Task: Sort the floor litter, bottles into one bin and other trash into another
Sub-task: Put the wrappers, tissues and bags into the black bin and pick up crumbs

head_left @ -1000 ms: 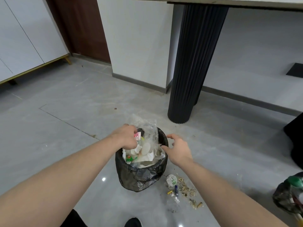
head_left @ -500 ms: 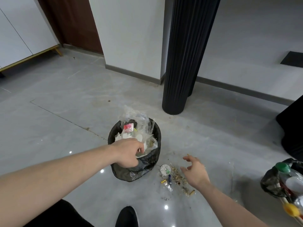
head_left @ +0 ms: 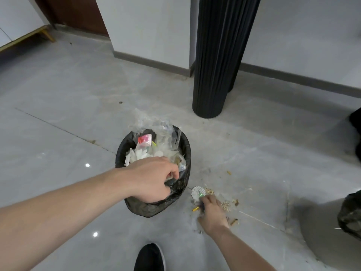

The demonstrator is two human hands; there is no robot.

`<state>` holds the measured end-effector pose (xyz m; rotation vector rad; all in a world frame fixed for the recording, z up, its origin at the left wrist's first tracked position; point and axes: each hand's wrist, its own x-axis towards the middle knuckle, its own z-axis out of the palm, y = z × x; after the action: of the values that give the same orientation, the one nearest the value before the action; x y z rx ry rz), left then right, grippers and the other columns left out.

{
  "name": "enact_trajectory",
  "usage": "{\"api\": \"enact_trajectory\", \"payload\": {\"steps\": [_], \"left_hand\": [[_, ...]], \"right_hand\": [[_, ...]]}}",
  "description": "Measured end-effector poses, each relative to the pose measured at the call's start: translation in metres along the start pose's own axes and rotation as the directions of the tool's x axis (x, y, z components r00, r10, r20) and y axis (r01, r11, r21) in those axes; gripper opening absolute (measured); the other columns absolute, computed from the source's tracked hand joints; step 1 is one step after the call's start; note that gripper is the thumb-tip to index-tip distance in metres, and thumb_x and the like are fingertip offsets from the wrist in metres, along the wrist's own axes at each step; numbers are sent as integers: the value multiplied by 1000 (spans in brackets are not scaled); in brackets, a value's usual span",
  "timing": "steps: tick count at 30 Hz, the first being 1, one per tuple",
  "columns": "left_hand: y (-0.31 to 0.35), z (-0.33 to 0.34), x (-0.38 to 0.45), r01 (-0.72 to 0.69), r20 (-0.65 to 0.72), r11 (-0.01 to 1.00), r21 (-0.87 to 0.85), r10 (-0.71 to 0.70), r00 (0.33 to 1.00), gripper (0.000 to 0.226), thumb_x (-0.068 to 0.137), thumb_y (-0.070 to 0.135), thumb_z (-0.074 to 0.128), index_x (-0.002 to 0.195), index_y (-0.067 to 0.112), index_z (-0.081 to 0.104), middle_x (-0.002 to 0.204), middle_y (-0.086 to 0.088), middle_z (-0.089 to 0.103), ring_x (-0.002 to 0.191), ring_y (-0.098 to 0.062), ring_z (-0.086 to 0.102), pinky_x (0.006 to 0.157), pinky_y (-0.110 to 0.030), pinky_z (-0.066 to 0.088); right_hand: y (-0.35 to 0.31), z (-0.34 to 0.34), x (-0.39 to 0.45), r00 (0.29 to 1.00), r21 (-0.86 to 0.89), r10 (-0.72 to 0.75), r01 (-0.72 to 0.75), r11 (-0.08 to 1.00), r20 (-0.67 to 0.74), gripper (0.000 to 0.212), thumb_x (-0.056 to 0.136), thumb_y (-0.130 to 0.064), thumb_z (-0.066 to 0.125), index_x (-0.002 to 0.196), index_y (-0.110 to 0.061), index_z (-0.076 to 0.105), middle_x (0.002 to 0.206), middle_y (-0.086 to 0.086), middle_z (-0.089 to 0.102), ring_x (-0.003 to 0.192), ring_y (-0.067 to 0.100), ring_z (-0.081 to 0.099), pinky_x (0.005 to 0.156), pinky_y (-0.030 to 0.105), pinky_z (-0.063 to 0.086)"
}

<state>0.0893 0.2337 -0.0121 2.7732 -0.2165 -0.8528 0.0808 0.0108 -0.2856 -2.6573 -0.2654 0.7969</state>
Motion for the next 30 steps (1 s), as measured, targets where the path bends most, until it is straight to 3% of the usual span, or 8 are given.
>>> {"api": "enact_trajectory", "payload": {"steps": [3,8,12,15,18,20,25,30], "left_hand": [[-2,-1,2,-3,-17,1000,1,3,1000,36,91,29,61,125,39,57,116,19,46,98,-6,47,89,-26,44],[-6,-2,3,4,-37,1000,-8,-4,999,35,91,30,60,124,40,58,119,19,48,94,-2,48,91,-24,45],[-9,-1,4,17,-33,1000,-3,-17,999,35,90,29,60,123,40,58,119,20,49,92,-1,47,87,-22,42],[-11,-1,3,29,-29,1000,2,-29,999,33,91,28,59,122,40,59,116,21,48,89,-2,48,84,-22,42],[-19,-4,3,56,-23,998,7,-56,998,35,90,28,59,122,41,58,116,19,48,98,-5,48,91,-27,46],[-25,-9,3,93,-25,996,9,-92,995,38,88,26,58,124,40,57,117,17,48,106,-10,48,96,-31,47],[-39,-20,-4,161,-57,986,-36,-162,985,41,87,20,58,126,31,60,115,13,57,110,-11,54,95,-27,48],[-38,-20,-11,156,-53,984,-85,-161,985,44,87,16,56,129,30,60,117,12,57,109,-11,54,92,-25,48]], "right_hand": [[-1,10,11,1000,-26,-5,4,1000,-22,52,81,-9,66,129,-27,55,137,-5,39,130,23,42,107,35,43],[5,20,16,995,-8,2,-3,1000,-101,43,88,2,55,121,-26,61,127,-5,50,122,21,50,101,34,47],[12,21,8,991,46,5,1,999,-131,28,96,-5,54,110,-26,63,117,-6,56,108,19,57,88,32,52],[17,20,-1,991,100,47,-34,994,-127,31,90,0,59,101,-29,62,110,-8,57,96,14,58,82,30,54],[18,3,-9,984,153,96,-73,985,-147,41,78,10,59,98,-26,62,102,-9,54,91,15,56,79,26,47],[17,-16,-13,979,178,95,-62,982,-180,36,76,7,59,88,-27,60,96,-9,54,86,14,54,74,24,42],[28,-54,-24,963,261,133,-69,963,-235,29,75,-1,62,69,-29,60,80,-8,65,75,16,62,71,29,51],[31,-55,-36,960,274,168,-103,956,-226,20,75,-3,61,75,-24,63,77,-7,65,72,16,62,67,29,50]]}}
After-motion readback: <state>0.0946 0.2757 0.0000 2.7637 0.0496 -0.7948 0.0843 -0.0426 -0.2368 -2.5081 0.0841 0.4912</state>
